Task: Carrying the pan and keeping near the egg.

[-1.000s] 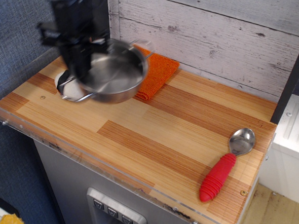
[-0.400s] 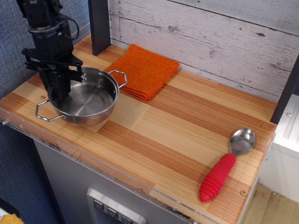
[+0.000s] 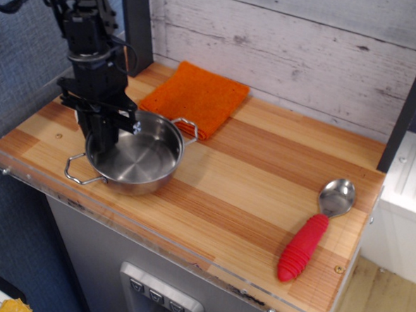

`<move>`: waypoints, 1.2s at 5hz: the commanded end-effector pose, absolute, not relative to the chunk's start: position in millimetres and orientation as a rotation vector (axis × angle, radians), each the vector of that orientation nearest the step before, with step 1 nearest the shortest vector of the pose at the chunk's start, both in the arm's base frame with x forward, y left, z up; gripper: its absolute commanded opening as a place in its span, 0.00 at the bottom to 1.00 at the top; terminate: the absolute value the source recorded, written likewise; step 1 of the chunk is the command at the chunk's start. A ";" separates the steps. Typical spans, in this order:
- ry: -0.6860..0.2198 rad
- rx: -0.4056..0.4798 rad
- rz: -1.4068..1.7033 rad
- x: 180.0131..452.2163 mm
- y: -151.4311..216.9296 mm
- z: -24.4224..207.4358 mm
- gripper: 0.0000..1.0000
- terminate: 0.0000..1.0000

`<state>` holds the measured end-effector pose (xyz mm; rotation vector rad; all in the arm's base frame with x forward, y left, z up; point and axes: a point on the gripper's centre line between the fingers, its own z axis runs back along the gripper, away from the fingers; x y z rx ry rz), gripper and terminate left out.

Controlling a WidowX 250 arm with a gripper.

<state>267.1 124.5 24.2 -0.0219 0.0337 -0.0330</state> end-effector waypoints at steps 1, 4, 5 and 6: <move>0.062 0.002 -0.026 266.6 122.4 20.0 0.00 0.00; -0.057 0.068 0.035 260.6 125.3 84.6 1.00 0.00; -0.099 0.034 0.060 256.5 120.5 127.3 1.00 0.00; -0.110 0.052 0.036 260.4 111.6 137.4 1.00 0.00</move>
